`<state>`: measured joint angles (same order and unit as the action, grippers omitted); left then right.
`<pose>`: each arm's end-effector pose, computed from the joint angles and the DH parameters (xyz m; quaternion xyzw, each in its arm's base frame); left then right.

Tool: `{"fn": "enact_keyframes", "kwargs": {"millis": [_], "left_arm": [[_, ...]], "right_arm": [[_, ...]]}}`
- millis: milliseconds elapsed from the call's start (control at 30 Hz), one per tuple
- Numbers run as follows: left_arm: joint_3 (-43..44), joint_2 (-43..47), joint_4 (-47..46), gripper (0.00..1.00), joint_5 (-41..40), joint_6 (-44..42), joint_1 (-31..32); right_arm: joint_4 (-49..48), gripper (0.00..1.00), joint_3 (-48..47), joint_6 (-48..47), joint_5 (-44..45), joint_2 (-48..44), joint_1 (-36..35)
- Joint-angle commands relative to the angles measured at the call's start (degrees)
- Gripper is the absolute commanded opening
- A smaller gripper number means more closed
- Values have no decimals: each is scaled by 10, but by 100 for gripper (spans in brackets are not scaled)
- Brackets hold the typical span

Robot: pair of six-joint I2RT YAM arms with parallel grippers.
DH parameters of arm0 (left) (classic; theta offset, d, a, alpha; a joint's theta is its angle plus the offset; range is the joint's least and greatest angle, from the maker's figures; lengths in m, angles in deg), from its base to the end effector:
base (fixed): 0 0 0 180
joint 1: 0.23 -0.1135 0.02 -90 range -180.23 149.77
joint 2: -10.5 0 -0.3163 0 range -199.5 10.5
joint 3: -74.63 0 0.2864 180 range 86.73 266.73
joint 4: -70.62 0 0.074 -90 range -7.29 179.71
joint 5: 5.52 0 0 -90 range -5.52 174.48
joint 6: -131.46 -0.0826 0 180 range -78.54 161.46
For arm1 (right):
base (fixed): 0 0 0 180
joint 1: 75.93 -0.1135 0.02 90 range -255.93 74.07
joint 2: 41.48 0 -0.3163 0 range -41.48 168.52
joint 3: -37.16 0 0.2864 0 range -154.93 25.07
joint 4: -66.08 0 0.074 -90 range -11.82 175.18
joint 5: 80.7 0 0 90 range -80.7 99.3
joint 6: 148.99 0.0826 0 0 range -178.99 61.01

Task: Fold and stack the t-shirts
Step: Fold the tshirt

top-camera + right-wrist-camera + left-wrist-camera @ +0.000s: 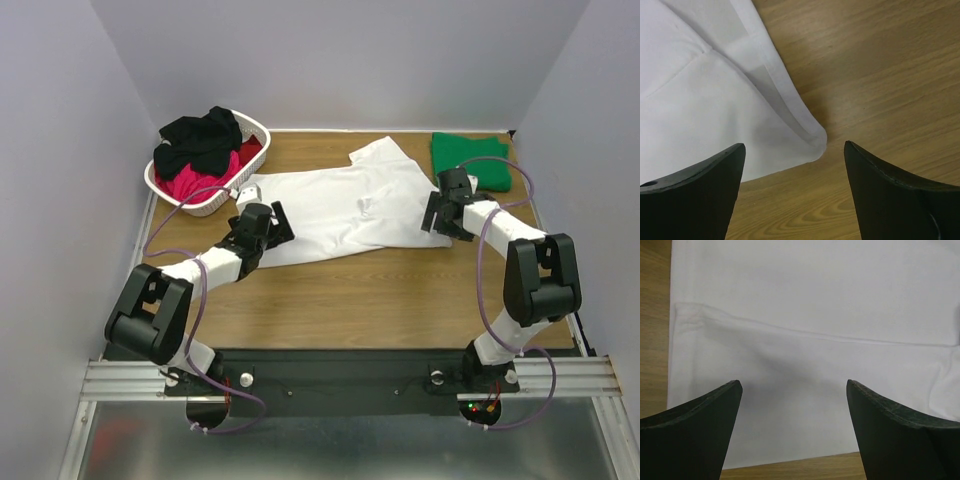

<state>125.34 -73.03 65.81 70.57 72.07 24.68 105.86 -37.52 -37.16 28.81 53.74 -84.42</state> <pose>0.3359 -0.1341 0.2002 -0.1046 0.8468 -0.1462 0.5007 0.3919 0.0306 0.1961 0.1538 0.9412 -0.0921 0.2865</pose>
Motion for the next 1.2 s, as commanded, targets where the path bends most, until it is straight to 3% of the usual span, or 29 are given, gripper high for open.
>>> {"fn": "enact_keyframes", "kwargs": {"millis": [0, 567, 867, 1167], "left_arm": [[-13, -8, -55, 98, 38, 20, 0], [-42, -28, -56, 98, 23, 16, -1], [-51, -7, -38, 98, 20, 0, -1], [-62, -6, -47, 99, 12, -21, -1]], "right_arm": [[-60, 85, 5, 0, -47, -32, 4], [-95, 48, 48, -8, -93, 5, 63], [-95, 1, 37, -26, -84, 14, 70], [-95, 0, 36, -37, -49, 14, 82]]}}
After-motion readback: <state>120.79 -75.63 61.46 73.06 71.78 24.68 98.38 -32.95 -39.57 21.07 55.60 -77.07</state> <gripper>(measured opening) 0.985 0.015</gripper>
